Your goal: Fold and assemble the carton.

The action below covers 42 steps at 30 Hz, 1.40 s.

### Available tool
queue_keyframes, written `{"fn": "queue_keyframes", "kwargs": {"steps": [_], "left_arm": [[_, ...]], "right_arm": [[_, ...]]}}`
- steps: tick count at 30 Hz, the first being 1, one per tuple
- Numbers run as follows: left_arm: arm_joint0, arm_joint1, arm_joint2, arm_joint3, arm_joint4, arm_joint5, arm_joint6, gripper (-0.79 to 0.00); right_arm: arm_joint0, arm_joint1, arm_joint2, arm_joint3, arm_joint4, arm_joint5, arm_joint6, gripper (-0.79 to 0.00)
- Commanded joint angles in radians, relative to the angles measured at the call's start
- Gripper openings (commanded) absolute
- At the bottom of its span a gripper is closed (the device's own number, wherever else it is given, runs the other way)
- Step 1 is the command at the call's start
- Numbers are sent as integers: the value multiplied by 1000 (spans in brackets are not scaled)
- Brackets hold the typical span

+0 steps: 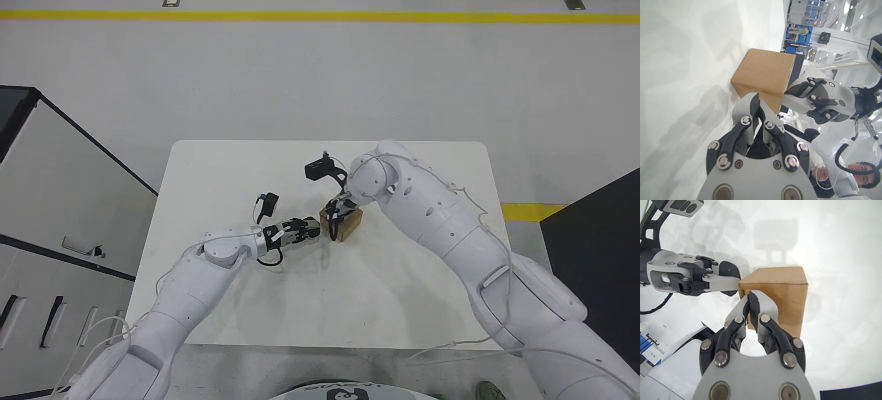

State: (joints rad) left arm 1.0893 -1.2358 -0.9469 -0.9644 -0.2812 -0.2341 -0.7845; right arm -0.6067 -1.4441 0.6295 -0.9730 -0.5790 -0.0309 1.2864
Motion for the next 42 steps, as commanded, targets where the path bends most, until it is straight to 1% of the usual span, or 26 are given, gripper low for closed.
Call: {"fn": "queue_keyframes", "kwargs": {"steps": [1,13,20,21,22,23,24,25,29,34,39,42], "left_arm": [[0,0,0,0,0,0,0,-785],[0,0,0,0,0,0,0,-785],[0,0,0,0,0,0,0,-785],[0,0,0,0,0,0,0,-785],[0,0,0,0,0,0,0,-785],[0,0,0,0,0,0,0,-785],[0,0,0,0,0,0,0,-785],[0,0,0,0,0,0,0,-785],[0,0,0,0,0,0,0,-785],[0,0,0,0,0,0,0,-785],[0,0,0,0,0,0,0,-785],[0,0,0,0,0,0,0,-785]], "right_arm": [[3,-1,1,-1,-2,1,-1,-785],[-3,-1,10,-2,-6,-2,1,-785],[-9,11,52,-21,15,-9,-7,-785],[-12,15,65,-27,22,-13,-7,-736],[-16,20,80,-36,31,-17,-6,-585],[-21,26,99,-46,46,-23,-5,-462],[-28,34,120,-58,63,-31,0,-148],[-37,42,145,-70,82,-39,5,0],[-93,85,275,-127,191,-103,57,0],[-196,147,483,-209,378,-190,162,0],[-311,202,689,-264,552,-234,249,0],[-377,231,767,-273,659,-249,249,0]]}}
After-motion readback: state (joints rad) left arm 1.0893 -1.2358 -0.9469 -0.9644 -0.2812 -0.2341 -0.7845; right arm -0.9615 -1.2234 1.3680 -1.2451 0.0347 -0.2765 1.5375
